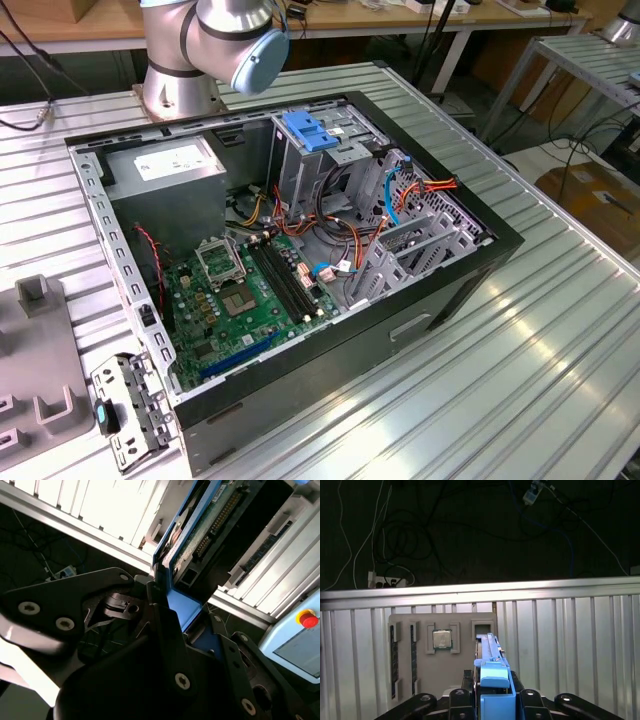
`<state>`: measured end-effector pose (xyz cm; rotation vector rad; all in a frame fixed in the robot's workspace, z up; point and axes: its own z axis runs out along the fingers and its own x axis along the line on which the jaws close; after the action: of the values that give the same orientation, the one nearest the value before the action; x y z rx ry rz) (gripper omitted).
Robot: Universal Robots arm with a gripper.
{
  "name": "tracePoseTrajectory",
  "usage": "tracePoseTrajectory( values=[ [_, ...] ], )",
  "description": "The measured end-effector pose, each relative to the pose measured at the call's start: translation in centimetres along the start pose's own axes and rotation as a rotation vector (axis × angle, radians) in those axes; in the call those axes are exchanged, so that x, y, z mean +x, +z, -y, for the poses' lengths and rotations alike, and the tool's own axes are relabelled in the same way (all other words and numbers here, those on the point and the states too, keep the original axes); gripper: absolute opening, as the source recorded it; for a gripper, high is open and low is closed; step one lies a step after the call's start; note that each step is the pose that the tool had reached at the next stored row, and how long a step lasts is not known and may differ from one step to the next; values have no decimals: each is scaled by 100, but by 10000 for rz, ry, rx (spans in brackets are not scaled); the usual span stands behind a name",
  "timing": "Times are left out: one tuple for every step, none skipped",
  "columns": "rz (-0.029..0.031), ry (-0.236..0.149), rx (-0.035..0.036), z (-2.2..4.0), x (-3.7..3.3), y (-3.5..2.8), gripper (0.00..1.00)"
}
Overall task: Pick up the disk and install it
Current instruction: 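Pick up the disk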
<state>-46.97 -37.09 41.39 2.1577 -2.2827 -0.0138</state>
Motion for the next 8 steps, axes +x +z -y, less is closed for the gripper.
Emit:
tracePoseTrajectory(
  values=[
    [0,0,0,0,0,-7,37],
    [0,0,-1,0,0,-16,37],
    [0,0,-2,0,0,-27,37],
    [0,0,-1,0,0,-34,37],
    [0,0,-1,0,0,-44,37],
    [0,0,-1,0,0,-55,37],
    [0,0,-3,-1,-1,-67,37],
    [1,0,-4,-1,-1,-79,37]
  ],
)
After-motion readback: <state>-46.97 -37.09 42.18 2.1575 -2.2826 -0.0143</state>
